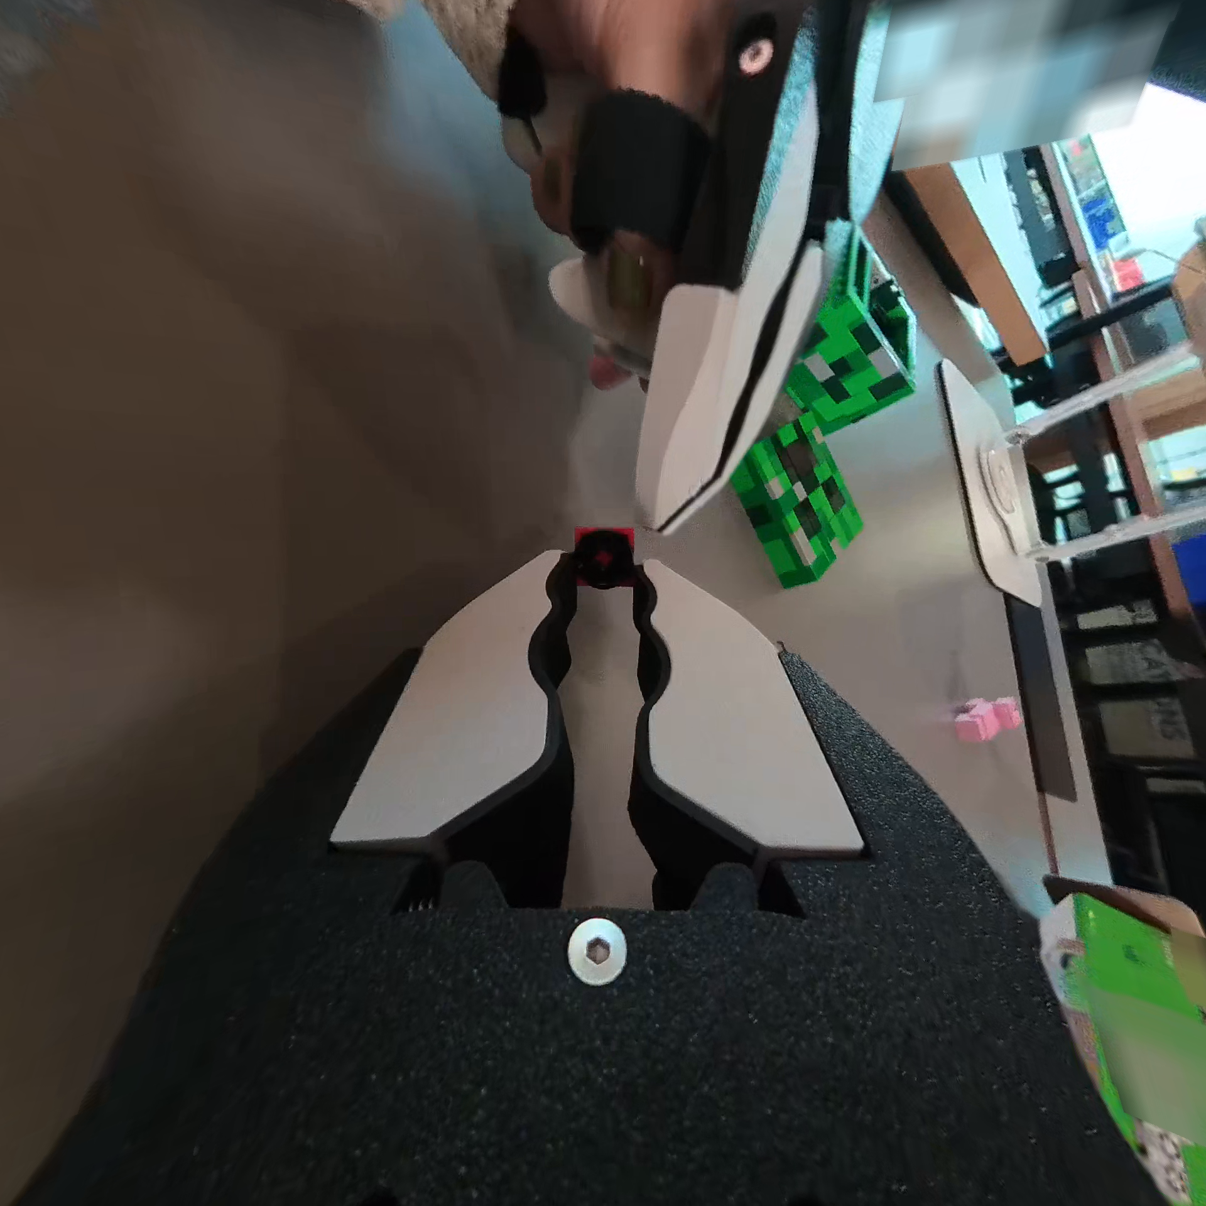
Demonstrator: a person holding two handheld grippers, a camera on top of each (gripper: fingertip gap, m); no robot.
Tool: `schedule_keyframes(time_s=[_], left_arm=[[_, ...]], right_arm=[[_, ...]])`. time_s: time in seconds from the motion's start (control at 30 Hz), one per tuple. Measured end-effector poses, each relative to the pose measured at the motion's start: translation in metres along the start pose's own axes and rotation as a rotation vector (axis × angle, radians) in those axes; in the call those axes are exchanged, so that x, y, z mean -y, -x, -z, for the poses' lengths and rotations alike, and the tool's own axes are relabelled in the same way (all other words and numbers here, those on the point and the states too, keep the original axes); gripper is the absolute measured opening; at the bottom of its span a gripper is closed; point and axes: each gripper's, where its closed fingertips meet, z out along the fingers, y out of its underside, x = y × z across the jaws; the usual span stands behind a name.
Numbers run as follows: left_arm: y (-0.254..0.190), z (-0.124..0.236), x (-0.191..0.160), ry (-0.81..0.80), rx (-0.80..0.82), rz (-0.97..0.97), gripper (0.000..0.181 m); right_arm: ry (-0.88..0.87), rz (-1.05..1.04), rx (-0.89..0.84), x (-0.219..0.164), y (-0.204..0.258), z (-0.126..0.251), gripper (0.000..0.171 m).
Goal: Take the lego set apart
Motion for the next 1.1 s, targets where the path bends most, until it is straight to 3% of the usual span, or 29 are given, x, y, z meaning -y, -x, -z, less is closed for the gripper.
schedule_keyframes(time_s=[0.03,0.27,0.5,1.1], left_arm=[[-0.001,0.002,0.003,-0.032,-0.021,0.03,0.0],[-0.005,-0.004,-0.001,-0.032,-0.127,0.12,0.004],[-0.004,-0.007,-0.004,0.002,-0.183,0.209,0.003],[-0.004,-0.01,-0.003,0.007,-0.233,0.302,0.0]], right_arm=[[-0.002,-0.007,-0.006,-0.001,-0.001,0.001,0.016],[0.056,-0.014,0.018,-0.006,0.001,0.002,0.016],[0.045,-0.162,0.084,-0.007,0.003,0.004,0.016],[0.039,-0.136,0.07,-0.009,0.001,0.005,0.016]])
